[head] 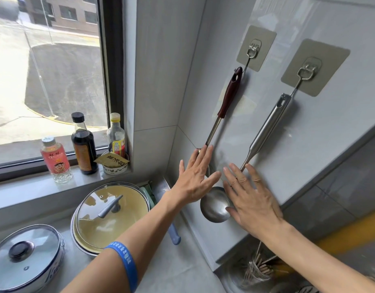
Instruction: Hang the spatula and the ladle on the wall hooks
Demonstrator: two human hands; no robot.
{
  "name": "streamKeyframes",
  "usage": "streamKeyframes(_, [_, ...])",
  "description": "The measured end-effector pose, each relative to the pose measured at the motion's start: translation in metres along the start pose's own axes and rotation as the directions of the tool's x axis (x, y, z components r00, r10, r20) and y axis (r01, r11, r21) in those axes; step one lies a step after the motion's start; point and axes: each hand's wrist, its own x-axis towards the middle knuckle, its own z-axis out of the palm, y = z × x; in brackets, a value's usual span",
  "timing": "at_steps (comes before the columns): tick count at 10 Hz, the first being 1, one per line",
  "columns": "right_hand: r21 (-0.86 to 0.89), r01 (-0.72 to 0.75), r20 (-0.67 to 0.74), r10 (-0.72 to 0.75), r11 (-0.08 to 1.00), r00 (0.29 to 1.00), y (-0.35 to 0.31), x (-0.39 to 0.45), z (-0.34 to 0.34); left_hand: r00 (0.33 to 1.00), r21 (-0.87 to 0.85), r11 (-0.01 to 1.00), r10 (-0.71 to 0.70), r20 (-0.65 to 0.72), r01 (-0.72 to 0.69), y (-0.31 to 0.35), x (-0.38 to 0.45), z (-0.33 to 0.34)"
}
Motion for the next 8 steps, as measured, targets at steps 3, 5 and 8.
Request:
streamKeyframes(3, [0.003, -0.003, -0.016, 0.004, 1.000, 1.000, 0.000, -0.002, -0.004, 1.000, 0.022, 1.000, 0.001, -0.010, -0.001, 0.004, -0.001, -0.002])
streamKeyframes(5, [0.045, 0.011, -0.026, -0.009, 0.999, 1.000, -0.003, -0.005, -0.004, 1.000, 0.039, 0.999, 0.008, -0.014, -0.008, 0.004, -0.001, -0.001])
streamKeyframes(8, [0.167, 0.024, -0.195, 0.009, 0.986, 0.981, -0.011, -0.014, -0.010, 0.993, 0.021, 1.000, -0.010, -0.114, 0.013, 0.008, -0.020, -0.008])
